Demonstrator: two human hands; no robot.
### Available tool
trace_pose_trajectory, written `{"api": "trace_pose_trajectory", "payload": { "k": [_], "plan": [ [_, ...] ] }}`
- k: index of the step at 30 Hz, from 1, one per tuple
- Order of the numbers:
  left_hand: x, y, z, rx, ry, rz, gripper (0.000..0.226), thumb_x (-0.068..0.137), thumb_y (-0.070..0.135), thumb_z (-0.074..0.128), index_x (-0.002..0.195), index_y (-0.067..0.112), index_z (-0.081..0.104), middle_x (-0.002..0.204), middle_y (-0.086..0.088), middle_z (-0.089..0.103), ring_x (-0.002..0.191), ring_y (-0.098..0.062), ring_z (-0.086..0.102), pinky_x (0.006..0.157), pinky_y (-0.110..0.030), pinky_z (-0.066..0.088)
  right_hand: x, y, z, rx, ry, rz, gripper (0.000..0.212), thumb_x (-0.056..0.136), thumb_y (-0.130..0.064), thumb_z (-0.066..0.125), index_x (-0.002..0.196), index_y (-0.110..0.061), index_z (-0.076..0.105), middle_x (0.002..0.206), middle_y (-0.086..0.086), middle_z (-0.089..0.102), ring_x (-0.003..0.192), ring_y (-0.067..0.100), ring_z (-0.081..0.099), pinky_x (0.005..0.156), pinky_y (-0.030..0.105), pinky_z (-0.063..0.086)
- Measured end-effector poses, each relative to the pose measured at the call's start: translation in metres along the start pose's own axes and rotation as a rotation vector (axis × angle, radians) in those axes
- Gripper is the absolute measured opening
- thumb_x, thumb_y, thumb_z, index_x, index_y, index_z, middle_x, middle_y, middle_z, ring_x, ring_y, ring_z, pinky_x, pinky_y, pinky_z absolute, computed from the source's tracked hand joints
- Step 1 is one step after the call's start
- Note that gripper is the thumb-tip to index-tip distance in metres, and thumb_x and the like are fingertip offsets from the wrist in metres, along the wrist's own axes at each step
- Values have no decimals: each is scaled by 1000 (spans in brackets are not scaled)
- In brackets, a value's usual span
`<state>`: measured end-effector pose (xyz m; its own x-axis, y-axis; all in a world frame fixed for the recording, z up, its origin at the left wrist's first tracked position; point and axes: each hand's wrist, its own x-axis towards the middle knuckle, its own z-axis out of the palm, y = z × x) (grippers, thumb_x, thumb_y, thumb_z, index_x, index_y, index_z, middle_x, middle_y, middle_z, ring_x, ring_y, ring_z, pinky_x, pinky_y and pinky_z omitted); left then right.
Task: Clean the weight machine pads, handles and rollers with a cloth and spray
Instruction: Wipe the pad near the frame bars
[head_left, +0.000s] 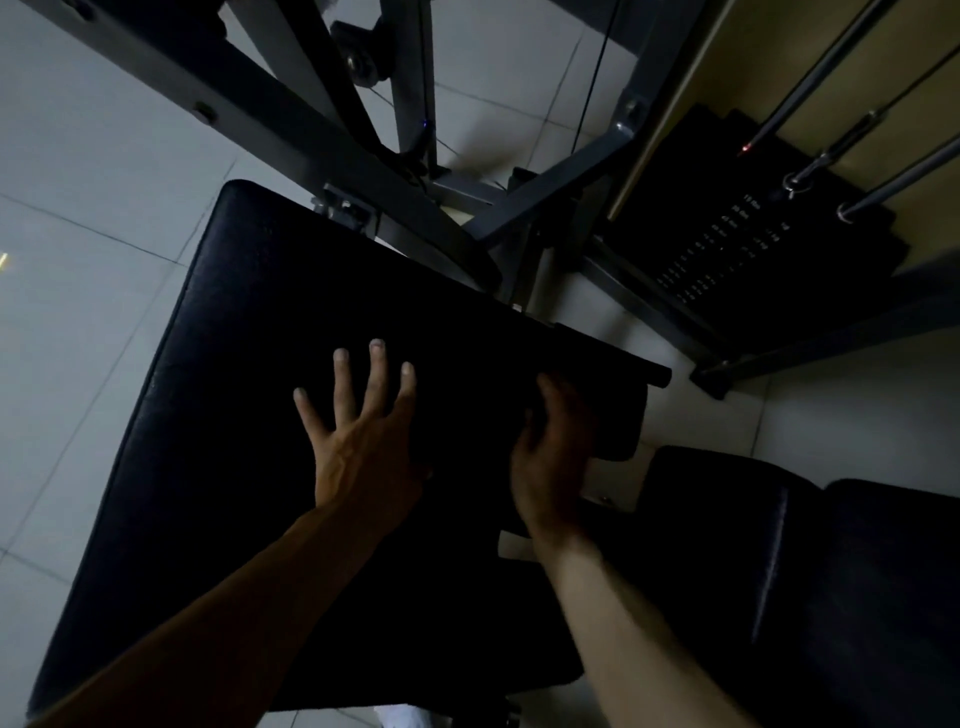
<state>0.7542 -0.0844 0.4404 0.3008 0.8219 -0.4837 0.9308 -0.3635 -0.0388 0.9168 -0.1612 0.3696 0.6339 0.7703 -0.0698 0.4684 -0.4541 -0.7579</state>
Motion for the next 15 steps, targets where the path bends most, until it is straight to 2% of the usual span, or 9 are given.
{"api": "trace_pose_trajectory", "payload": {
  "k": [3, 4, 6, 8, 10, 12, 15],
  "plan": [
    [-1, -2, -1, -26, -5, 10, 118, 82, 76, 60, 160, 31, -17, 161, -3, -41, 148, -36, -37, 118, -72, -8, -32, -21, 6, -7, -264, -331, 56, 92, -19, 58, 148, -19, 53, 156, 0, 46, 142, 20, 41, 119, 33, 31],
    [-1, -3, -1, -33, -6, 19, 118, 82, 76, 60, 160, 31, -17, 161, -3, -41, 147, -36, -38, 118, -72, -9, -27, -10, 1, -4, -290, -360, 59, 89, -17, 58, 148, -19, 53, 157, -1, 45, 142, 19, 39, 119, 35, 32],
    [-3, -5, -2, -56, 3, 48, 118, 82, 72, 63, 161, 32, -14, 162, -2, -39, 148, -34, -38, 119, -71, -9, -8, 23, -15, -5, -222, -168, 64, 85, -5, 67, 146, -18, 54, 157, 2, 45, 144, 16, 36, 121, 46, 34],
    [-5, -11, -3, -81, 29, 80, 113, 84, 67, 64, 163, 31, -8, 164, -2, -36, 149, -33, -36, 120, -68, -10, 11, 44, -27, -10, -11, 80, 58, 85, 6, 67, 140, -10, 60, 150, 12, 53, 142, 27, 44, 117, 56, 38],
    [-12, -20, -1, -107, 48, 114, 101, 90, 64, 59, 164, 28, 1, 167, -4, -30, 152, -31, -31, 123, -63, -10, 12, 30, -11, -15, 127, 128, 47, 88, 8, 61, 134, -2, 63, 142, 19, 58, 135, 38, 51, 115, 56, 38],
    [-25, -34, 4, -145, 119, 102, 92, 91, 61, 58, 164, 23, 16, 170, -6, -18, 155, -30, -22, 125, -60, -5, -7, -9, 16, 7, 63, 3, 44, 93, 0, 58, 136, -4, 62, 143, 18, 57, 135, 35, 52, 115, 54, 38],
    [-51, -61, 13, -145, 178, 0, 94, 85, 56, 68, 161, 18, 28, 171, -10, -8, 157, -31, -15, 124, -62, -2, -47, -60, 38, 31, -211, -468, 39, 106, -22, 44, 139, -9, 62, 148, 9, 56, 137, 21, 46, 117, 40, 35]
  ]
}}
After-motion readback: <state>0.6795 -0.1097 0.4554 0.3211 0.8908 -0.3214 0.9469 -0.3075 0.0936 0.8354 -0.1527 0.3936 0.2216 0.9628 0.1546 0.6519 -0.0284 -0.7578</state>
